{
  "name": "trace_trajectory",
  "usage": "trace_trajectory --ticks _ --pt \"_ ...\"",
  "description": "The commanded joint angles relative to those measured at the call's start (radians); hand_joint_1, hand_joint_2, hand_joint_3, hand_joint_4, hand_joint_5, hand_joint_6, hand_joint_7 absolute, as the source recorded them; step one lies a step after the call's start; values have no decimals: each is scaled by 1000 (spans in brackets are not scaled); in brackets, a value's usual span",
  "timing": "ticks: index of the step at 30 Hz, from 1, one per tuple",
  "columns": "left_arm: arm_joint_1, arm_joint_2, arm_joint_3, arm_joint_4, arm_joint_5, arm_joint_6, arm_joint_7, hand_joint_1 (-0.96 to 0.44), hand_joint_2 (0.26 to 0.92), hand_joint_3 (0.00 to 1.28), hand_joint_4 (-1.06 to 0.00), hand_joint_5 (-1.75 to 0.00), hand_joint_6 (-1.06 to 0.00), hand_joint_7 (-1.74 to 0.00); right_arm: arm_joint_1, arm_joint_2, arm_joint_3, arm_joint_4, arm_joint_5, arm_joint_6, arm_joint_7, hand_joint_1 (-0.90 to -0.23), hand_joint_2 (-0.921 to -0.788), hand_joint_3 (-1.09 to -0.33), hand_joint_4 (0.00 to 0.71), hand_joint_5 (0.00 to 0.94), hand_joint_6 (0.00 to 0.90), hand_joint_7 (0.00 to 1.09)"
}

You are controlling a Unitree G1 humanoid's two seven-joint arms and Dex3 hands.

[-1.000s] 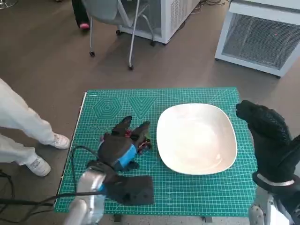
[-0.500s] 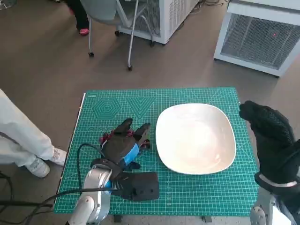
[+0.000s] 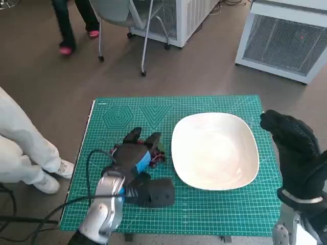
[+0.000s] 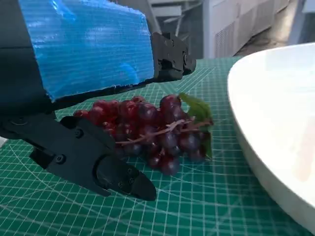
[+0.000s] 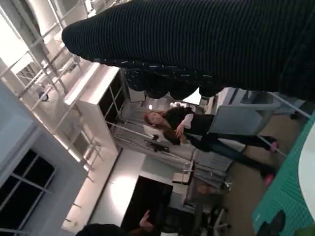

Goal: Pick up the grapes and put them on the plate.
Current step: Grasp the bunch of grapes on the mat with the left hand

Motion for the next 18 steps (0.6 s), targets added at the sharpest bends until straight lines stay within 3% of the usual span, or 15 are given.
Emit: trace_trajectory --ticks 1,9,18 --pt "-82 -19 -23 126 -21 9 37 -403 743 6 -24 0 -194 0 14 -3 2 14 -4 5 2 -435 -921 -581 688 0 330 700" --pt "-207 -50 -67 376 -55 8 90 -397 755 8 -24 0 -191 0 16 -3 4 11 13 15 12 -435 -921 -583 688 0 329 703" --pt "-312 -81 -123 577 -88 6 119 -380 779 10 -27 -1 -194 -1 17 -1 4 8 11 13 11 -435 -921 -584 688 0 328 705"
